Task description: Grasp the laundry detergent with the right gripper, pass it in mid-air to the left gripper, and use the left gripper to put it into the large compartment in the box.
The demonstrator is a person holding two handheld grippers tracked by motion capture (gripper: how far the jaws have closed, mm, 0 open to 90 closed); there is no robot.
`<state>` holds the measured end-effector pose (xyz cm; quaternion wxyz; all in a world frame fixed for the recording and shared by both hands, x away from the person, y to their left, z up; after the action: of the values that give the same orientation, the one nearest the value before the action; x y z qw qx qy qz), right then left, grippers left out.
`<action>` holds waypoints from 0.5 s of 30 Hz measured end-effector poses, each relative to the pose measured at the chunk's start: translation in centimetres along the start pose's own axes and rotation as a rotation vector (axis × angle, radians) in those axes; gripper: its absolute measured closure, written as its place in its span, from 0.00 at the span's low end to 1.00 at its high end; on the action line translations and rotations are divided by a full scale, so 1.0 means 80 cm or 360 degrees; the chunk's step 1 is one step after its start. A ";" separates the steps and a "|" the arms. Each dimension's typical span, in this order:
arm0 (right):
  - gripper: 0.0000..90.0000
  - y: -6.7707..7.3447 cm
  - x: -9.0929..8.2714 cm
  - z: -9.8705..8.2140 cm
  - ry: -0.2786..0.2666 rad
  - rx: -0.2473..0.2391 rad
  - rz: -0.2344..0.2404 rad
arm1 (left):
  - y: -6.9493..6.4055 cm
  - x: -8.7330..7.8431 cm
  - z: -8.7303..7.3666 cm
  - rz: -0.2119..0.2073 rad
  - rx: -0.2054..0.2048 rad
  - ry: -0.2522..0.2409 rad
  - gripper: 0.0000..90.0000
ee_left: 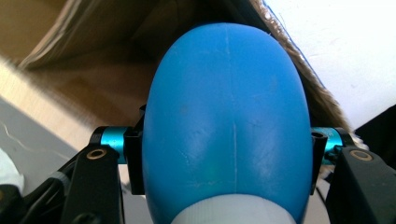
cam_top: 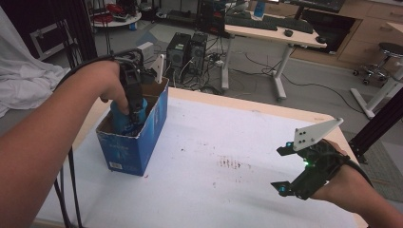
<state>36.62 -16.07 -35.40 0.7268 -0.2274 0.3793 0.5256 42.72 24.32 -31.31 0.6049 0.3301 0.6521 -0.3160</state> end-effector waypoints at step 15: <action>0.01 -0.001 0.004 -0.002 0.0011 0.0012 0.0000 | 0.010 0.043 0.001 -0.0041 0.0095 -0.0036 0.43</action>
<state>36.68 -16.05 -35.79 0.7263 -0.2263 0.3838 0.5234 43.24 24.93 -34.78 0.5980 0.3361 0.6396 -0.3469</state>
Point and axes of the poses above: each handheld gripper's, and its own axes: x roughly forward along the jaws, z roughly out of its top, y roughly to its left, the point moved 5 cm from there along x, roughly forward along the jaws, and after that the axes turned 10 degrees about x, right-handed, at the moved point
